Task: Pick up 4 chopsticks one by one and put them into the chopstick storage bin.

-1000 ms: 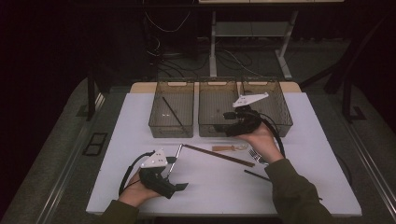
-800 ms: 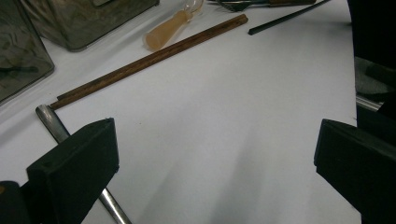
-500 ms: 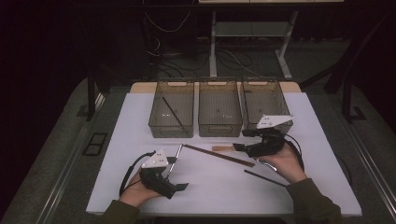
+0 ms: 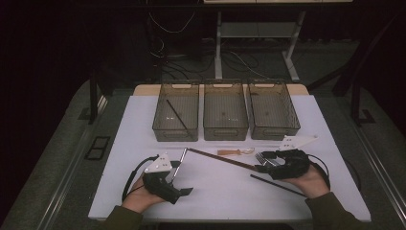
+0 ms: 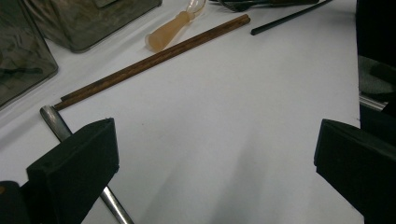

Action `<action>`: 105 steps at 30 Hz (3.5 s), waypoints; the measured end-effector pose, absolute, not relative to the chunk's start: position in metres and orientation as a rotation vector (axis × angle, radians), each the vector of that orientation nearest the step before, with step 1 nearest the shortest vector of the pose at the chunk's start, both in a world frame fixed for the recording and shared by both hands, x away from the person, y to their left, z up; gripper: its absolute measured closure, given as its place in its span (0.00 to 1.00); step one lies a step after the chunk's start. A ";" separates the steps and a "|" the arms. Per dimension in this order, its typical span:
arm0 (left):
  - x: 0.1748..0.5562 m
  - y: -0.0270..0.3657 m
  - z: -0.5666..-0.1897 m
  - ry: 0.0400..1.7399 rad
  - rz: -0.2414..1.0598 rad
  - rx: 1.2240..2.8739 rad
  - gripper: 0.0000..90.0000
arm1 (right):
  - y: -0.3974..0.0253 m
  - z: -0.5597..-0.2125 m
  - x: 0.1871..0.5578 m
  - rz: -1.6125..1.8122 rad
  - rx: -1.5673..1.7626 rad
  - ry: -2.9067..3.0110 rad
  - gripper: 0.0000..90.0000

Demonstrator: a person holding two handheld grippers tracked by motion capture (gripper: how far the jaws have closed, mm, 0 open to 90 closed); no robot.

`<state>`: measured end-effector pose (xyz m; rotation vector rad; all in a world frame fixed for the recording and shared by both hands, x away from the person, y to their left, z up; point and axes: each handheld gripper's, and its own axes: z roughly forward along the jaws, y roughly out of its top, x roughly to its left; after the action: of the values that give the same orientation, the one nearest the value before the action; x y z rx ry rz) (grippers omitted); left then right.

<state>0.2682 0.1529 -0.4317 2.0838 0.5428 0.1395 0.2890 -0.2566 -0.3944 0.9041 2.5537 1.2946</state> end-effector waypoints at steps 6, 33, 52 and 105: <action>0.268 0.153 -0.431 0.547 0.147 2.081 0.00 | -0.276 -0.398 0.278 1.287 0.952 2.566 0.53; 0.268 0.153 -0.430 0.550 0.157 2.083 0.00 | -0.334 -0.430 0.245 1.054 0.968 2.685 0.83; 0.268 0.152 -0.431 0.553 0.158 2.082 0.00 | -0.334 -0.441 0.249 0.972 0.880 2.752 0.87; 0.268 0.150 -0.432 0.540 0.153 2.095 0.00 | -0.333 -0.420 0.245 1.089 0.774 2.685 0.96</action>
<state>0.2680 0.1497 -0.4321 2.0947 0.5395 0.1530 0.2447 -0.3330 -0.4203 0.7737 2.6847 1.0889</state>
